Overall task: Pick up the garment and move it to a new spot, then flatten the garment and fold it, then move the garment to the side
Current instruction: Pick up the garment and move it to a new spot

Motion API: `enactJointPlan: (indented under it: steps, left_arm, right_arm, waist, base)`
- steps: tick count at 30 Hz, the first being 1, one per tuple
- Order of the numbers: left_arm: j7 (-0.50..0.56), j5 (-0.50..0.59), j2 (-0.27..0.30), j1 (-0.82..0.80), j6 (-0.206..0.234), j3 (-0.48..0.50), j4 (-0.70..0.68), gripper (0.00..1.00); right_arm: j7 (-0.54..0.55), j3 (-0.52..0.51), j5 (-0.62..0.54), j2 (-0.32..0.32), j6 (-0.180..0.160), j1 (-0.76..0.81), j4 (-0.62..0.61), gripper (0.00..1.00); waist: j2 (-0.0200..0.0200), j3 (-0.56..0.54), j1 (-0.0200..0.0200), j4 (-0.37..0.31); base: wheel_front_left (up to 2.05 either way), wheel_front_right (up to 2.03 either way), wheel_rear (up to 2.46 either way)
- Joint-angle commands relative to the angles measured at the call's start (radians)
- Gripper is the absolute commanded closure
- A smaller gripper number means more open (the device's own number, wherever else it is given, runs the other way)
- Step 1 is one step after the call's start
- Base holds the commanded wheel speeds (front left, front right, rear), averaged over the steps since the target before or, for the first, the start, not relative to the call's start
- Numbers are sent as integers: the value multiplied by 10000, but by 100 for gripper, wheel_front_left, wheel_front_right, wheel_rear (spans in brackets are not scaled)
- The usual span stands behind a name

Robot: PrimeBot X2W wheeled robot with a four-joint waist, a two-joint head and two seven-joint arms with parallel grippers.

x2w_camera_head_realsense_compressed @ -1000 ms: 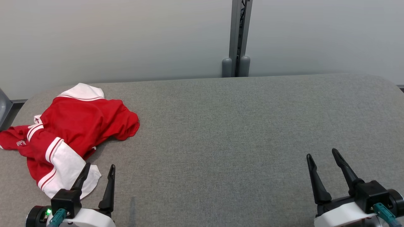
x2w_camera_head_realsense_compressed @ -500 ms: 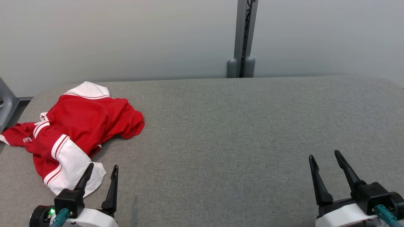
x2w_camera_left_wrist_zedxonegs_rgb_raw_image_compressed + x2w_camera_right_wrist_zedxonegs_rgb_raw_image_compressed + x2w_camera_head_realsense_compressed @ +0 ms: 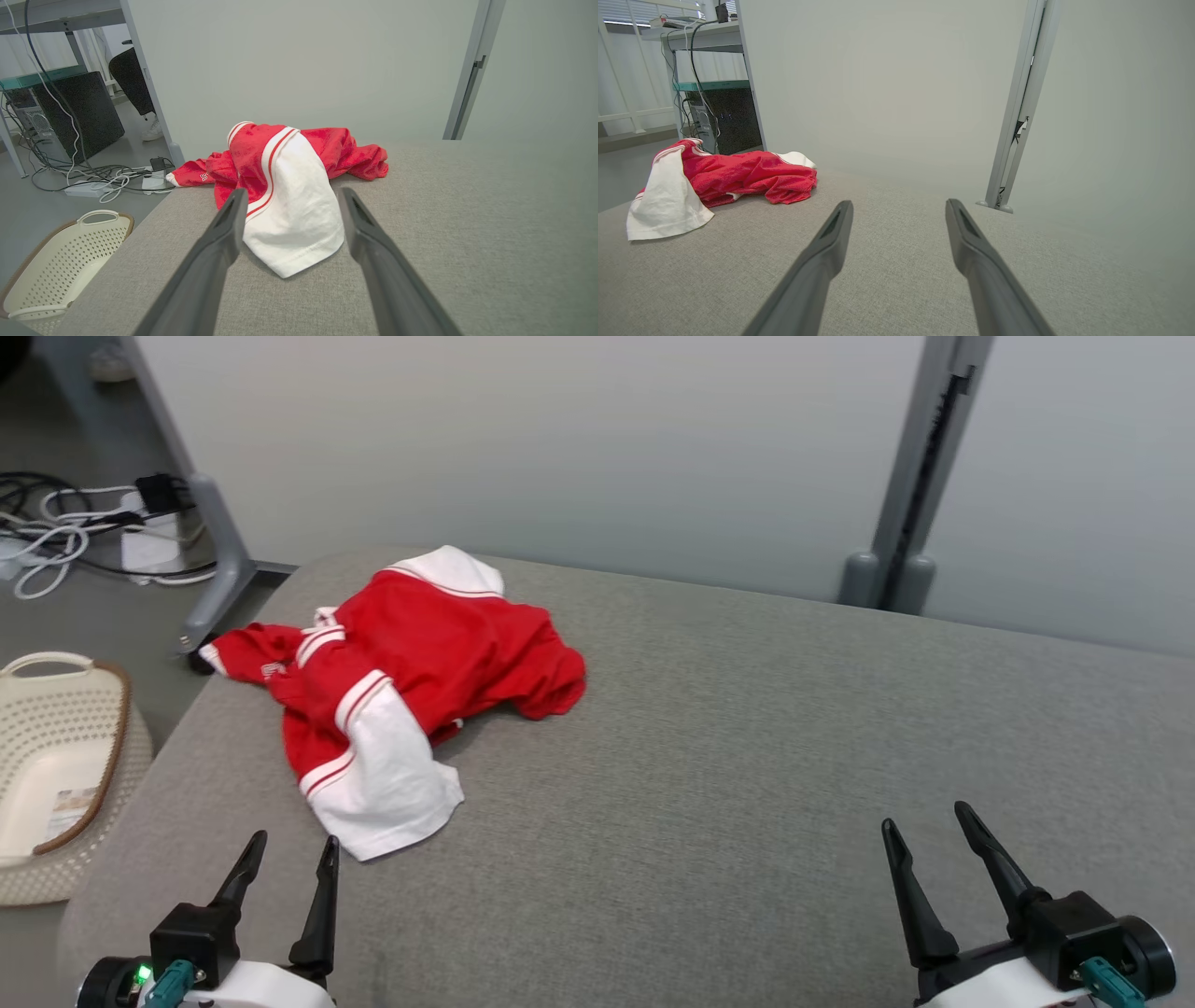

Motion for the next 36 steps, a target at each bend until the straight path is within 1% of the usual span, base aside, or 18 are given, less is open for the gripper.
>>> enactJointPlan:
  steps: [1,5,9,12,15,17,18,21,24,26,27,30,31,35,36]
  left_arm:
    - [-2,-55,42,27,-13,71,-12,0]
    - [-2,-117,117,1,-14,100,-55,0]
    - [-2,-187,125,-280,-14,119,-67,0]
    - [-2,-350,27,-681,-15,15,19,0]
    - [13,-645,-66,-1452,-15,-262,415,0]
    - [308,-939,-69,-2163,-15,-502,810,0]
    - [308,-939,-69,-2163,-15,-502,810,0]
    - [948,-1570,-40,-3352,-15,-654,1352,0]
    - [1715,-1920,261,-4451,-14,-602,2060,0]
    - [2150,-2385,296,-5236,-14,-479,2480,0]
    - [2309,-2312,478,-5562,-17,-509,2720,0]
    - [2844,-2662,783,-6233,-10,-331,3570,0]
    - [3009,-2827,783,-6469,-10,-319,3807,0]
    - [3499,-3149,1155,-7049,-10,-447,4599,0]
    - [3620,-3299,1306,-7243,-10,-442,4984,0]
  right_arm:
    - [-53,21,49,-55,18,-73,-2,0]
    - [-51,149,86,-59,17,-140,51,0]
    - [-51,227,63,-61,17,-249,-2,0]
    - [-53,271,-26,-61,17,-411,-156,0]
    - [-53,283,-204,-61,17,-625,-261,0]
    - [-51,323,-306,-111,17,-839,-341,0]
    - [-51,323,-306,-111,17,-839,-341,0]
    - [-51,458,-412,-159,17,-1227,-472,0]
    - [-51,656,-489,-190,17,-1685,-505,0]
    - [-51,793,-531,-202,17,-2075,-543,0]
    - [-51,830,-549,-210,17,-2227,-540,0]
    - [-51,1018,-563,-179,17,-2618,-553,0]
    - [-51,1017,-562,-174,17,-2726,-568,0]
    - [-53,1069,-549,-134,17,-3021,-564,0]
    - [-51,1128,-545,-114,17,-3165,-537,0]
  waist:
    - [0,-147,0,755]
    - [0,-133,0,1093]
    - [0,27,0,1110]
    - [0,443,0,980]
    - [0,985,0,804]
    - [0,1396,0,665]
    - [0,1396,0,665]
    - [0,2045,0,403]
    - [0,2627,0,38]
    - [0,3073,0,-212]
    - [0,3238,0,-324]
    - [0,3723,0,-700]
    - [0,3847,0,-784]
    - [0,4306,0,-1109]
    - [0,4465,0,-1242]
  base:
    - [0,0,0]
    - [0,0,0]
    - [0,0,0]
    - [0,0,0]
    - [0,0,0]
    - [0,0,0]
    - [0,0,0]
    - [0,0,0]
    - [0,0,0]
    - [0,0,0]
    - [0,0,0]
    - [0,0,0]
    - [0,0,0]
    - [0,0,0]
    - [0,0,0]
